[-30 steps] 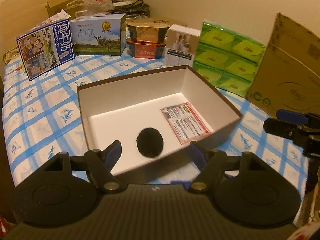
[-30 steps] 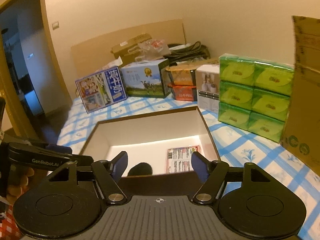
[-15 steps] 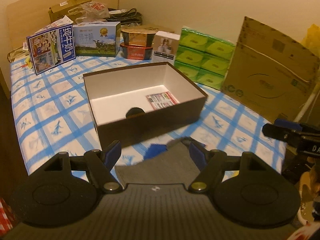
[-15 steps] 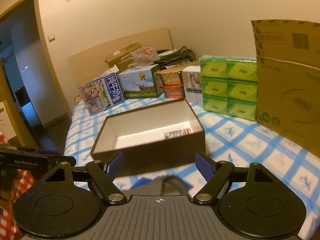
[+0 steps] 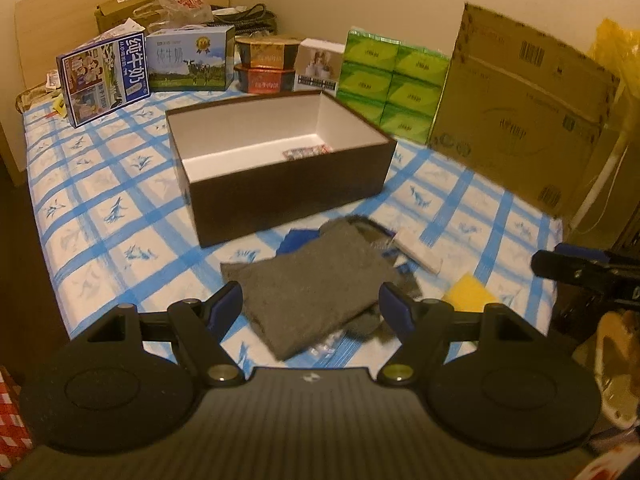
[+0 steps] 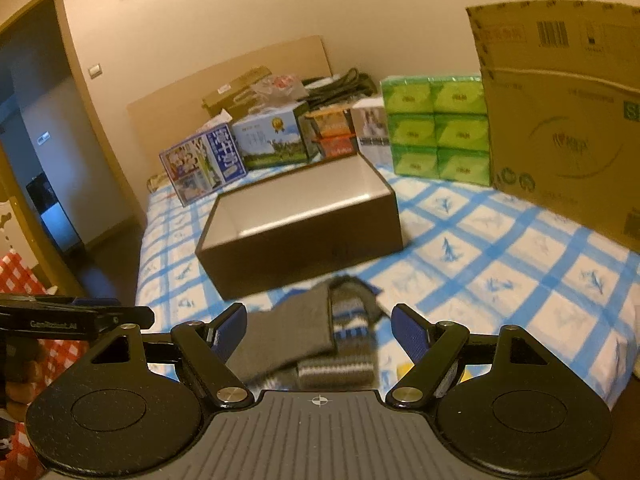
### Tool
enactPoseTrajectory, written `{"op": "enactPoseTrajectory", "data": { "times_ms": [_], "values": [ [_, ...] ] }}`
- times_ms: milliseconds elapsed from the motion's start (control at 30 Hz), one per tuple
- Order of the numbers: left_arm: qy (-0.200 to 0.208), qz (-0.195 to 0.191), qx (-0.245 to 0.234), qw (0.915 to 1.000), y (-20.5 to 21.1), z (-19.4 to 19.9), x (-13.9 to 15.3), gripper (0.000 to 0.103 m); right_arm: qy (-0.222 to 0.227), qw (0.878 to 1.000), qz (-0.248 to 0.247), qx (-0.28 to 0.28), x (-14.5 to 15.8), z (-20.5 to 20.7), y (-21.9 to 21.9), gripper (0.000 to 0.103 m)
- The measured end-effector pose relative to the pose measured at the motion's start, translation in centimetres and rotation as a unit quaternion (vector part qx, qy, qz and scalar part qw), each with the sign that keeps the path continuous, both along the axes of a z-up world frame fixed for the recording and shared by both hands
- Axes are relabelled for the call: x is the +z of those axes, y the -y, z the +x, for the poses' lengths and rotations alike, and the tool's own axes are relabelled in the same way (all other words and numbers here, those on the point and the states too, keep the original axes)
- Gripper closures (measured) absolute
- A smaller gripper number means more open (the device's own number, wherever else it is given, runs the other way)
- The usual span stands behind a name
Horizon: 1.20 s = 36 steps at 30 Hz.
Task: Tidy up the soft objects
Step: 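Withdraw both tools from the box back toward the pile, then grasp the yellow sponge with the right tool while the left tool grasps the grey cloth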
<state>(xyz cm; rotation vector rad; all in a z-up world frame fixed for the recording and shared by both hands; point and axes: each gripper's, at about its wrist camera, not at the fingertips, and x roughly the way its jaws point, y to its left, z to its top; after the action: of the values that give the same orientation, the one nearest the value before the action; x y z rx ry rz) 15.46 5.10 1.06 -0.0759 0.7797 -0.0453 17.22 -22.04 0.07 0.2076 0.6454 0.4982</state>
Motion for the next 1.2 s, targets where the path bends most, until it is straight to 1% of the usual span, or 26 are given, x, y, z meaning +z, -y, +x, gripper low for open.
{"op": "enactPoseTrajectory", "data": {
  "times_ms": [67, 267, 467, 600, 733, 833, 1000, 1100, 1200],
  "values": [
    [-0.006, 0.008, -0.003, 0.9999, 0.2, -0.3, -0.9, 0.03, -0.008, 1.0, -0.002, -0.003, -0.6, -0.4, 0.2, 0.024],
    [-0.025, 0.012, -0.014, 0.9995, 0.8, -0.3, -3.4, 0.03, -0.033, 0.999, -0.019, -0.02, -2.7, -1.3, 0.9, 0.024],
    [-0.04, 0.019, -0.025, 0.9987, 1.5, 0.5, -5.5, 0.03, -0.057, 0.997, -0.034, -0.033, -4.6, -1.1, 1.4, 0.024],
    [-0.049, 0.026, -0.031, 0.998, 1.8, 1.1, -6.7, 0.03, -0.063, 0.996, -0.047, -0.037, -5.6, -0.8, 1.4, 0.024],
    [-0.053, 0.036, -0.032, 0.9974, 1.8, 1.8, -7.9, 0.03, -0.061, 0.994, -0.078, -0.043, -6.8, -0.1, 1.2, 0.024],
    [-0.054, 0.047, -0.038, 0.9967, 2.0, 2.4, -8.7, 0.03, -0.055, 0.992, -0.107, -0.038, -7.9, 0.6, 1.2, 0.023],
    [-0.06, 0.07, -0.049, 0.9945, 2.3, 3.4, -10.2, 0.03, -0.061, 0.987, -0.144, -0.027, -10.2, 2.1, 1.3, 0.02],
    [-0.065, 0.072, -0.055, 0.9938, 2.3, 4.0, -11.0, 0.03, -0.06, 0.985, -0.162, -0.018, -11.2, 2.8, 1.3, 0.019],
    [-0.065, 0.083, -0.063, 0.9924, 2.5, 4.7, -11.7, 0.03, -0.064, 0.982, -0.176, -0.01, -12.2, 3.5, 1.3, 0.017]
  ]
}}
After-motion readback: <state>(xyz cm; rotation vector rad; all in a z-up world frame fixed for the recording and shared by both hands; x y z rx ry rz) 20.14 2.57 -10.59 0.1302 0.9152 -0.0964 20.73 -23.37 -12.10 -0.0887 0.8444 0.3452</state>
